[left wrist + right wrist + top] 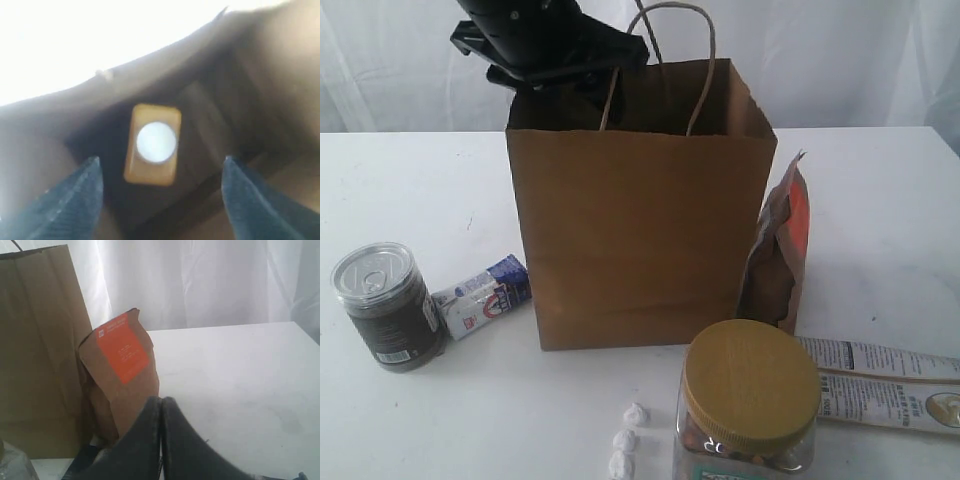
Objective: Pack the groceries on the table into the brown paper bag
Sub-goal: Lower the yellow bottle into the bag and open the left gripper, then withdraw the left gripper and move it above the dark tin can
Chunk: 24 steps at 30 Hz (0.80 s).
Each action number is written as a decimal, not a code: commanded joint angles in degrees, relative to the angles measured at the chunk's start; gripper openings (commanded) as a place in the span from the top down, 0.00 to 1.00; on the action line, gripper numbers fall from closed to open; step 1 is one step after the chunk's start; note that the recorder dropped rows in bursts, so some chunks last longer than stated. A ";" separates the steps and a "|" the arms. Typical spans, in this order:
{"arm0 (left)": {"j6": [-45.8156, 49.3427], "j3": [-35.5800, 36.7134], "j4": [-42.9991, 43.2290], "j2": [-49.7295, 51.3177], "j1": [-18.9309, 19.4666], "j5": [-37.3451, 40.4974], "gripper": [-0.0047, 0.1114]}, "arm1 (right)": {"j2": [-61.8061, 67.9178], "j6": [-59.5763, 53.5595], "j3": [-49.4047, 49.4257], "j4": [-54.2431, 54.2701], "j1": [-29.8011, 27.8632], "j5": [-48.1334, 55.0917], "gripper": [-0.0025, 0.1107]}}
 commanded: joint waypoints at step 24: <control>3.62 -0.31 14.56 -24.88 -0.08 15.31 0.36 | -0.32 0.20 0.31 -0.05 -0.36 -0.31 0.98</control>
